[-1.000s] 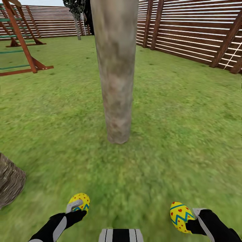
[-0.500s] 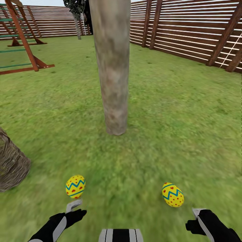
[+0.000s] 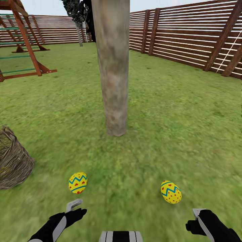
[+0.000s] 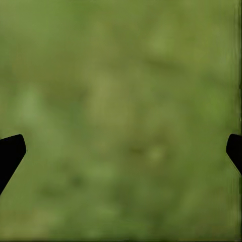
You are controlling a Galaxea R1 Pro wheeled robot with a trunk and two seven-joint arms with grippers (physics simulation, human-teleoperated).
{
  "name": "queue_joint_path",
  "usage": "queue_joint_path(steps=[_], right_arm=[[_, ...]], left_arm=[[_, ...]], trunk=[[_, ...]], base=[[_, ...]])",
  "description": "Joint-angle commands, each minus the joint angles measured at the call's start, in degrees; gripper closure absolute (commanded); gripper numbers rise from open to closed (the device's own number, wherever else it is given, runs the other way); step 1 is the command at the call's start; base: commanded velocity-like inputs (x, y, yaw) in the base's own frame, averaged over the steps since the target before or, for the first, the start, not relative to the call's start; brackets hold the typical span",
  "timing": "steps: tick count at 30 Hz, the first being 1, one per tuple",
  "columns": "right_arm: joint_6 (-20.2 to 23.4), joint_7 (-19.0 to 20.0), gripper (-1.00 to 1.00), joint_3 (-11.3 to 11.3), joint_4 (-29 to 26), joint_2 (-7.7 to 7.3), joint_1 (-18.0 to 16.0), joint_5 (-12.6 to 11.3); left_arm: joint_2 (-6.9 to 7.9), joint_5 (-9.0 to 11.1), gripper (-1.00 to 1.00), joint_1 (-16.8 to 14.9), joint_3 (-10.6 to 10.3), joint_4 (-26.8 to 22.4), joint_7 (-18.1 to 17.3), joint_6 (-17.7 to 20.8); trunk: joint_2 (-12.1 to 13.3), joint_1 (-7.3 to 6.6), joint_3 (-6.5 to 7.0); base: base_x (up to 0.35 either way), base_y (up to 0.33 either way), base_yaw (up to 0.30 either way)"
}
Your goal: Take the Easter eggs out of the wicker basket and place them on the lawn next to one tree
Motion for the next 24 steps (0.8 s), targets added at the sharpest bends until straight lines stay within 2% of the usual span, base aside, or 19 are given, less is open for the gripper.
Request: queue_joint_path(steps=[1,24], right_arm=[[0.26,0.03,-1.00,0.07,-0.06,-0.03,-0.01,-0.22],[0.26,0.03,-1.00,0.07,-0.05,-0.03,-0.01,-0.29]], left_arm=[[0.00,0.22,-1.00,0.00,0.35,-0.09,-0.25,0.44],[0.31,0.36,-1.00,0.00,0.54,-0.08,-0.48,0.50]], trunk=[[0.00,-0.04,0.19],[0.31,-0.63,5.28]], base=[[-0.093,0.019,0.000],[-0.159,0.251,0.000]])
